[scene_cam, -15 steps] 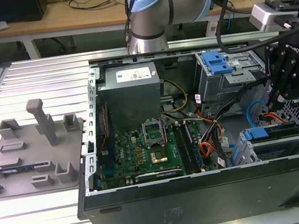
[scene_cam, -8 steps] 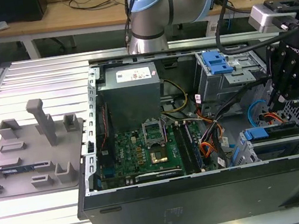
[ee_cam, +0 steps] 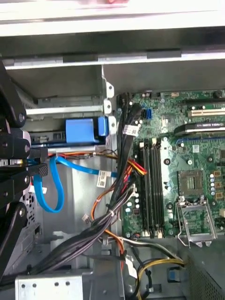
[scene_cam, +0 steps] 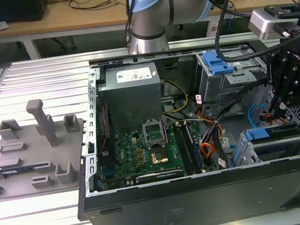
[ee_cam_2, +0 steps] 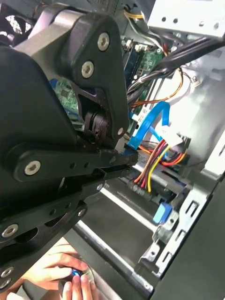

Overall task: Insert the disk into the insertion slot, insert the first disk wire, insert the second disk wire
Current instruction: 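Insert the second disk wire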

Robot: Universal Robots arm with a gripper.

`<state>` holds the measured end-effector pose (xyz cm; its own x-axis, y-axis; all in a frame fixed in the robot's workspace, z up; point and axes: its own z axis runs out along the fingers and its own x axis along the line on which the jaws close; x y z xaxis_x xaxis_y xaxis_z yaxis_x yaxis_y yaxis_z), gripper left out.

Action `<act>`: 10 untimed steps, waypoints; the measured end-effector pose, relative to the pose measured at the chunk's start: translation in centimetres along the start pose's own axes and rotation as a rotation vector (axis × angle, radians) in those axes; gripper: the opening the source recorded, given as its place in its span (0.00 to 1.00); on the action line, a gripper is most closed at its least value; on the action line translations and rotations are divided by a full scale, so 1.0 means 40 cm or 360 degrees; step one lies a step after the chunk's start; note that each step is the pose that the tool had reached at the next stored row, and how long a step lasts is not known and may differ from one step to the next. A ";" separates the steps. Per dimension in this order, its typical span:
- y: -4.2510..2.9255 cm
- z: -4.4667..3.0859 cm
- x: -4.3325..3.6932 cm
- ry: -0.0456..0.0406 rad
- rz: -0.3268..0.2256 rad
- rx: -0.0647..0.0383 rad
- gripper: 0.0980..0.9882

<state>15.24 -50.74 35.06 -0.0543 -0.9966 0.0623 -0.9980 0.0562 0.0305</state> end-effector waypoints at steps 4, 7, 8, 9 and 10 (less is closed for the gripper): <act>-0.001 0.001 0.013 0.0000 0.0000 0.0000 0.07; -0.001 0.001 0.023 0.0000 0.0000 0.0000 0.07; -0.001 0.002 0.026 0.0000 0.0000 0.0000 0.07; -0.001 0.002 0.026 -0.0001 0.0000 0.0000 0.07; -0.001 0.002 0.026 0.0000 0.0000 0.0000 0.07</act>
<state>15.24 -51.78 35.05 -0.0544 -0.9966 0.0620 -0.9979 0.0563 0.0305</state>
